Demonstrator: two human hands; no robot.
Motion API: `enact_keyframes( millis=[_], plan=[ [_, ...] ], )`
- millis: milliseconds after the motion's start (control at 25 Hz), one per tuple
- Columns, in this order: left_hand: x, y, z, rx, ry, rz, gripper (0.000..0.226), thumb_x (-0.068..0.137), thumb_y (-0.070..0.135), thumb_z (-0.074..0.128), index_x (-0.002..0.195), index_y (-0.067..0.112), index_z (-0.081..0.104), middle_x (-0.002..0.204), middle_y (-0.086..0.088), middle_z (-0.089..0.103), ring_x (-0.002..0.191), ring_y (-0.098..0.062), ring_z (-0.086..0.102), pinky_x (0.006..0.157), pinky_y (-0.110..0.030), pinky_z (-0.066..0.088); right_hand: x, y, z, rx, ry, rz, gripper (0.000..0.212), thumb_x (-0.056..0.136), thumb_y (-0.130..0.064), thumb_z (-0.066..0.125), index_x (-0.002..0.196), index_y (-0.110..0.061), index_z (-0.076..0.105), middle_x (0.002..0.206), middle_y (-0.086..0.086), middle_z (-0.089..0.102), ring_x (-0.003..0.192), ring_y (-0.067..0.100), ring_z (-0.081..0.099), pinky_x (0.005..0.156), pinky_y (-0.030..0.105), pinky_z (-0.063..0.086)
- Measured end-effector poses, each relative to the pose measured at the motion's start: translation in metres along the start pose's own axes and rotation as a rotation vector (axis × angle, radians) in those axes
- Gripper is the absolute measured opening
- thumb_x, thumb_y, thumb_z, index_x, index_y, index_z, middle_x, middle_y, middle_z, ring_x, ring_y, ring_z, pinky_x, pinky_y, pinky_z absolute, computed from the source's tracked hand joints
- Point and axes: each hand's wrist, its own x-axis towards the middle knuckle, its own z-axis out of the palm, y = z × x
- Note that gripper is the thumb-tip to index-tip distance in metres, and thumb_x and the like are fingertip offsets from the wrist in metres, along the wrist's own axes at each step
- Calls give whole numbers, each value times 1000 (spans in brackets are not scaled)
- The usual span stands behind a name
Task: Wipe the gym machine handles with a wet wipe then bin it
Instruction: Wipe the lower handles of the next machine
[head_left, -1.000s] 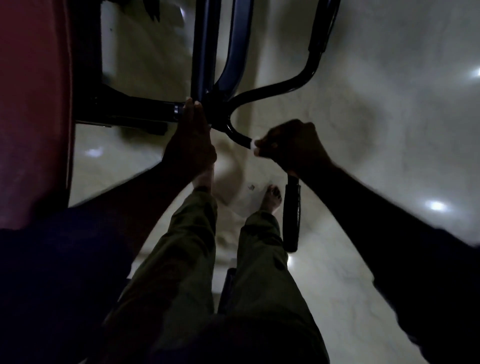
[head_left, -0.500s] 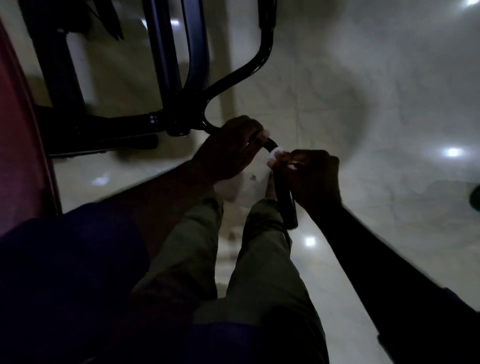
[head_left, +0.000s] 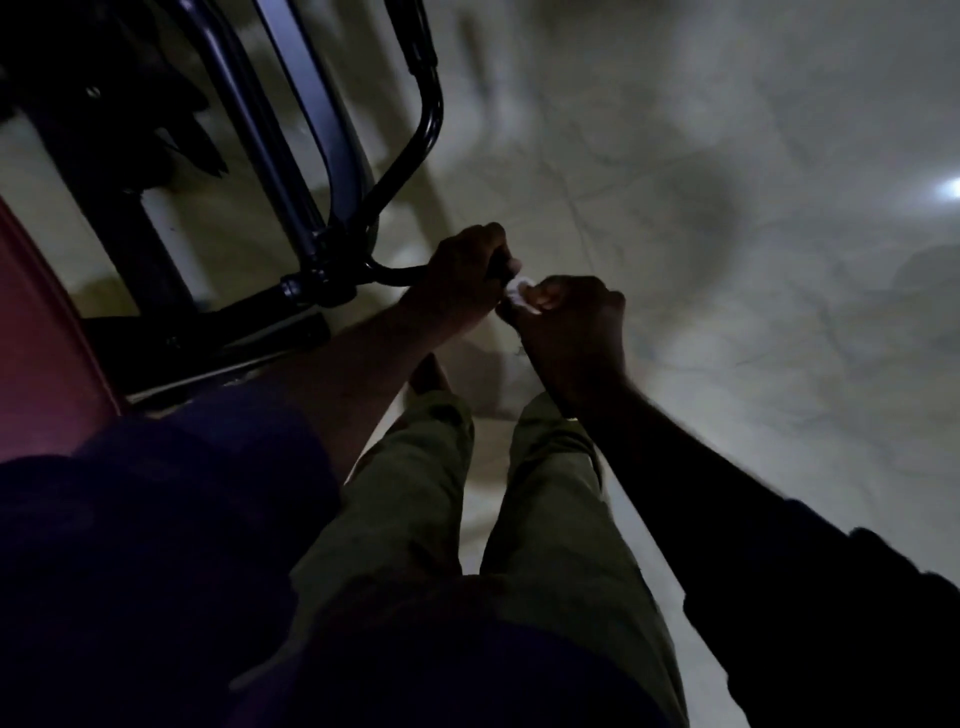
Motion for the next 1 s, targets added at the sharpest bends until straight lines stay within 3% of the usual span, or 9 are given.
enact_keyframes(
  millis=[120, 240, 360, 440, 520, 600, 720, 840, 1000],
  plan=[
    [2, 8, 1, 22, -24, -56, 21, 94, 21, 61, 93, 0, 59, 100, -18, 67, 98, -34, 64, 79, -34, 44, -44, 28, -21, -198, 31, -15, 38, 96, -52, 60, 77, -23, 74, 63, -5, 68, 61, 10, 64, 55, 26, 44],
    [5, 13, 2, 64, -24, -77, 14, 96, 12, 63, 93, -1, 58, 98, -19, 65, 95, -35, 61, 72, -25, 32, -81, 46, -48, 148, -145, 295, 30, 85, -49, 80, 67, -25, 77, 53, -15, 64, 54, -8, 56, 53, 17, 45],
    [6, 11, 4, 29, -22, -84, 9, 93, 8, 58, 94, -1, 58, 101, -17, 68, 99, -33, 63, 77, -35, 43, -22, 41, -24, 282, -253, 302, 26, 86, -44, 79, 75, -21, 80, 62, -12, 70, 62, -4, 67, 56, 21, 47],
    [5, 10, 6, 31, 7, -89, 14, 93, 14, 57, 94, 0, 59, 103, -16, 66, 96, -29, 62, 78, -35, 44, 29, 24, -16, 346, -514, 288, 28, 97, -36, 67, 80, -15, 73, 70, -4, 69, 68, 8, 65, 65, 27, 48],
    [6, 7, 9, 66, 24, -102, 14, 98, 14, 59, 95, 0, 58, 103, -16, 61, 89, -24, 56, 70, -23, 35, 54, 14, -16, 644, -779, 448, 28, 105, -29, 53, 88, -16, 71, 79, 0, 73, 69, 14, 67, 72, 30, 50],
    [8, 3, 12, 72, 24, -114, 16, 100, 15, 60, 98, -1, 58, 103, -14, 57, 87, -19, 54, 66, -14, 34, 57, 21, -16, 992, -989, 656, 40, 106, -36, 46, 101, -6, 71, 89, 6, 75, 75, 21, 69, 80, 35, 52],
    [10, -6, 13, 45, 26, -129, 15, 100, 15, 62, 103, 1, 61, 108, -9, 58, 86, -12, 60, 66, -12, 39, 53, 43, -2, 1286, -1271, 736, 56, 102, -56, 42, 107, -4, 65, 91, 13, 59, 75, 28, 56, 73, 37, 50],
    [11, -8, 18, -14, 65, -134, 13, 98, 11, 66, 105, 1, 63, 112, -4, 57, 84, 2, 60, 72, -4, 42, 43, 61, 6, 1336, -1355, 758, 67, 99, -67, 42, 109, -4, 62, 86, 11, 60, 73, 26, 52, 67, 35, 47],
    [12, -12, 22, -102, 84, -156, 17, 98, 8, 66, 114, 3, 65, 114, -1, 54, 84, 0, 65, 73, -8, 48, 5, 95, -1, 1289, -1281, 783, 66, 100, -66, 44, 112, -5, 67, 91, 10, 63, 75, 21, 57, 67, 34, 44]
  ],
)
